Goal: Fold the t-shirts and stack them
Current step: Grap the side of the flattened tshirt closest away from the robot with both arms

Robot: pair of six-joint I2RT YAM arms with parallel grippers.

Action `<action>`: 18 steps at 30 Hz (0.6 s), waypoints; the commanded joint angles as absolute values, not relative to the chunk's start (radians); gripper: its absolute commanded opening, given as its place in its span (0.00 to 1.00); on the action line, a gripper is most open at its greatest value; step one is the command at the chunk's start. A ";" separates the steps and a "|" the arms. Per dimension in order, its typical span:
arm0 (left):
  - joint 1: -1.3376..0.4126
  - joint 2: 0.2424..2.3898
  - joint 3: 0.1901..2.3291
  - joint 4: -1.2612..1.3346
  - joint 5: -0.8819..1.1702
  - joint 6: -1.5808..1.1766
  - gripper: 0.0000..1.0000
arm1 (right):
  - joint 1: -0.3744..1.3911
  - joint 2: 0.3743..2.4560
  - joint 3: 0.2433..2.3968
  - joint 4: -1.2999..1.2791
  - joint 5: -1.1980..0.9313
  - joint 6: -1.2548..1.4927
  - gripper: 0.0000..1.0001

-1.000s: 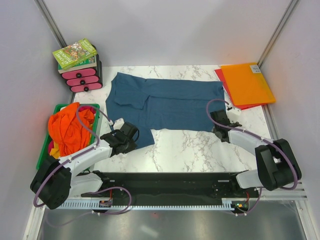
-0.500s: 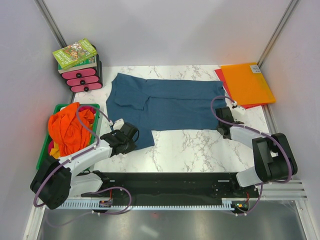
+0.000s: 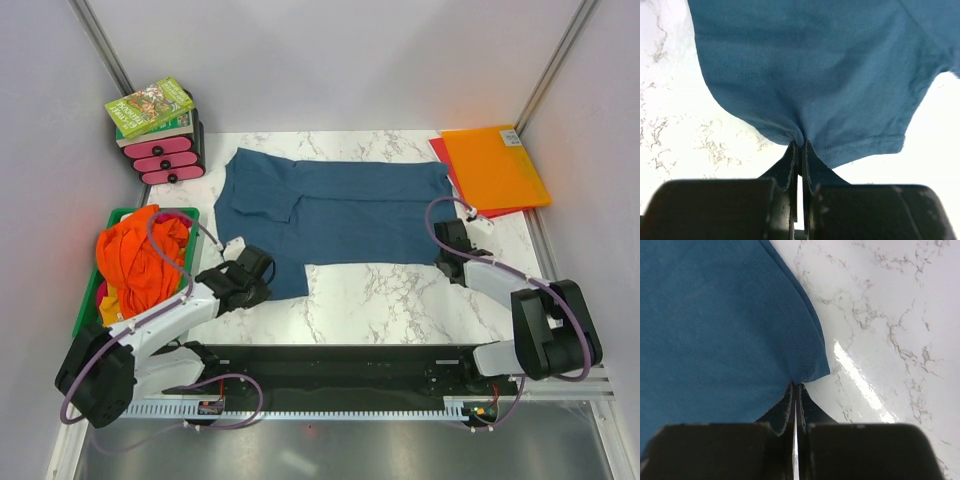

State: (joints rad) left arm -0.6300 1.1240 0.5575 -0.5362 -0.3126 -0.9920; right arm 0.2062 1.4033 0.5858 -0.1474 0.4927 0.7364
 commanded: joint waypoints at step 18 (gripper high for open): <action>-0.632 0.629 0.604 -0.868 -0.408 -1.085 0.02 | 0.491 0.873 0.540 -0.541 0.600 0.851 0.00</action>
State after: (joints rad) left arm -0.6300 0.6827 0.5579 -0.7765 -0.3702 -1.0355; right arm 0.4843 0.9485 0.5285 -0.4580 0.5598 0.8112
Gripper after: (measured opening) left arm 0.035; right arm 0.010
